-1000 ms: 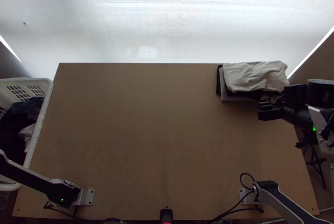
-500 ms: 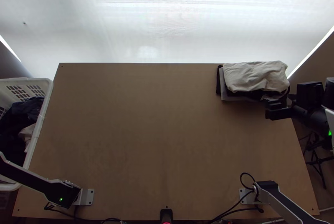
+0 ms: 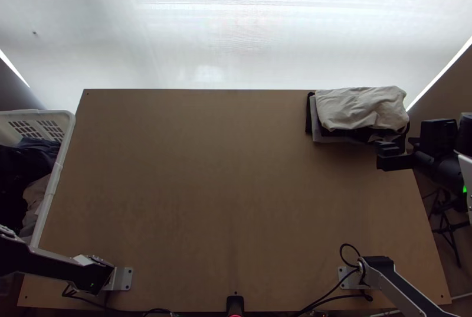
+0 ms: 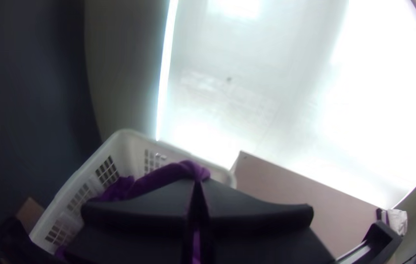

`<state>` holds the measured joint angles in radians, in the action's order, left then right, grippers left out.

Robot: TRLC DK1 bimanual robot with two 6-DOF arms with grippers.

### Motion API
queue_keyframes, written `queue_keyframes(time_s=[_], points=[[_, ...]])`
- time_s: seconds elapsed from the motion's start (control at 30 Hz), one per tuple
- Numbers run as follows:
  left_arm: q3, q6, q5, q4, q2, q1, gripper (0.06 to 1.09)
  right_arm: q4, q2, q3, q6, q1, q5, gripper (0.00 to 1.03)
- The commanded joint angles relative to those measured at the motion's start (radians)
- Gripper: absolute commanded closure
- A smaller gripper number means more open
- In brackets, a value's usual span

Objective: Fold the t-shirt

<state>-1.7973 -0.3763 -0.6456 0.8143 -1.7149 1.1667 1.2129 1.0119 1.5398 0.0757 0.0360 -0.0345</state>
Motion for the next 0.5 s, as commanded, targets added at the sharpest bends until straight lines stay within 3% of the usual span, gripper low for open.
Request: queue_keyframes(time_s=[0.0, 0.13, 0.33, 0.47], points=[[-0.005, 0.14, -0.193, 0.013, 0.302, -0.141, 1.05, -0.026, -0.039, -0.069, -0.007, -0.004, 0.001, 0.04], [-0.025, 0.182, -0.192, 0.013, 0.371, -0.289, 1.05, -0.03, -0.059, -0.083, -0.007, -0.004, 0.001, 0.04], [-0.191, 0.395, -0.189, -0.009, 0.386, -0.538, 1.05, -0.044, -0.098, -0.104, -0.004, -0.007, 0.001, 0.04], [-0.24, 0.475, -0.18, -0.018, 0.385, -0.739, 1.05, -0.046, -0.122, -0.127, -0.001, -0.018, 0.001, 0.04]])
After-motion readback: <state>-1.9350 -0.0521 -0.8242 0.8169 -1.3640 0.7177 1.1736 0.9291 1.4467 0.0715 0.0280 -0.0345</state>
